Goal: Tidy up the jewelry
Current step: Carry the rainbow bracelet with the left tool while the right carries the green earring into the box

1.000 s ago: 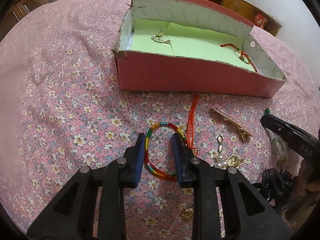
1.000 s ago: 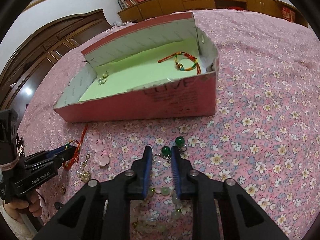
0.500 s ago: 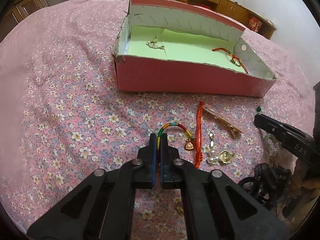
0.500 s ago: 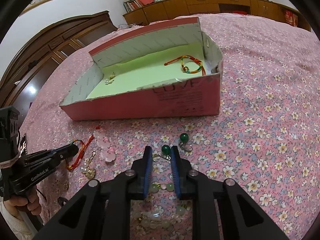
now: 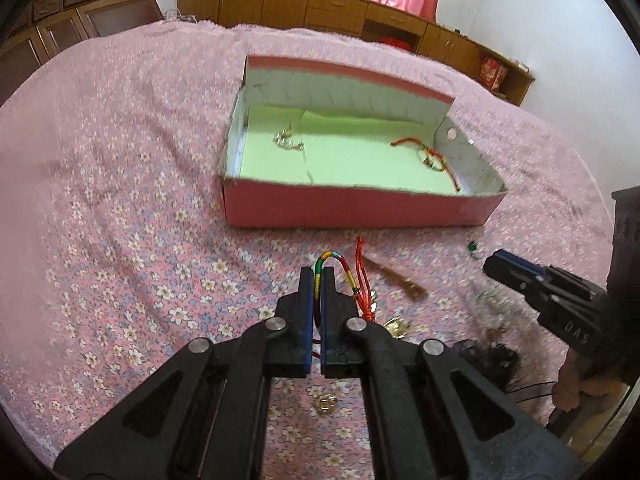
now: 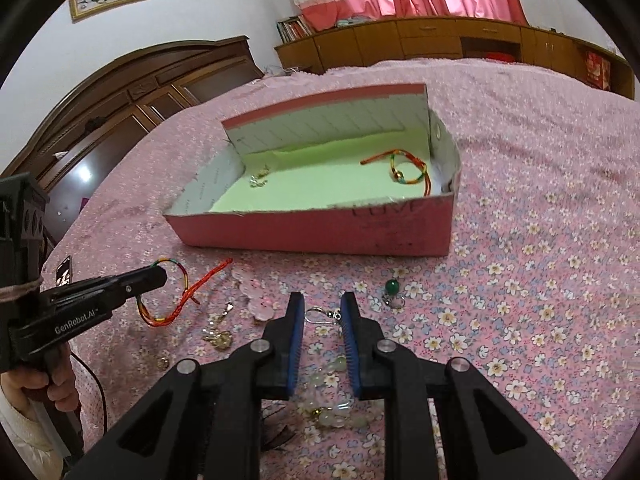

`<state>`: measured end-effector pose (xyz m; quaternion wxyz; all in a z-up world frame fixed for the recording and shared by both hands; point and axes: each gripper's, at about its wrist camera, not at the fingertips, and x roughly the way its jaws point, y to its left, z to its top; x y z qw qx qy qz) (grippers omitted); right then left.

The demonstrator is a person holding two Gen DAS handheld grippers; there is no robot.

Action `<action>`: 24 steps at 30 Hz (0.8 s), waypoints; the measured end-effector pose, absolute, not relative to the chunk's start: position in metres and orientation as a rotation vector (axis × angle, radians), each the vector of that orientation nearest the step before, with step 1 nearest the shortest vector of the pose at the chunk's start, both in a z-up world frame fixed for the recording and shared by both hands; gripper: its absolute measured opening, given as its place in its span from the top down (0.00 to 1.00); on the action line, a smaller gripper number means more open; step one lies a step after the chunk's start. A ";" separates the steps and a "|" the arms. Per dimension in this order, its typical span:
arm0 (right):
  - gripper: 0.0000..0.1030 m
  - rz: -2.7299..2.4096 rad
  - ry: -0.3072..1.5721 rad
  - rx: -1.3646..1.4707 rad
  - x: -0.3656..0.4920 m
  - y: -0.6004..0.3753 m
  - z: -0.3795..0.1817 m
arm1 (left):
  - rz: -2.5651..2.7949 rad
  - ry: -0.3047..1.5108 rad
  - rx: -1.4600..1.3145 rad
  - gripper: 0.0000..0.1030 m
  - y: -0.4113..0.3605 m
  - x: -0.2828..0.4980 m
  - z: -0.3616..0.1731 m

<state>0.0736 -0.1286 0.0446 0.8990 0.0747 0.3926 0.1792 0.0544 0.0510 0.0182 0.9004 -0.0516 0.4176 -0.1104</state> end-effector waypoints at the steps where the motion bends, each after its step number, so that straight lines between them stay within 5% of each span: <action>1: 0.80 0.372 0.806 0.155 0.073 -0.129 0.047 | -0.230 0.853 -0.106 1.00 0.051 0.053 0.022; 24: 0.80 0.355 0.583 0.099 0.083 -0.127 0.109 | -0.178 0.578 -0.059 1.00 0.034 0.070 0.076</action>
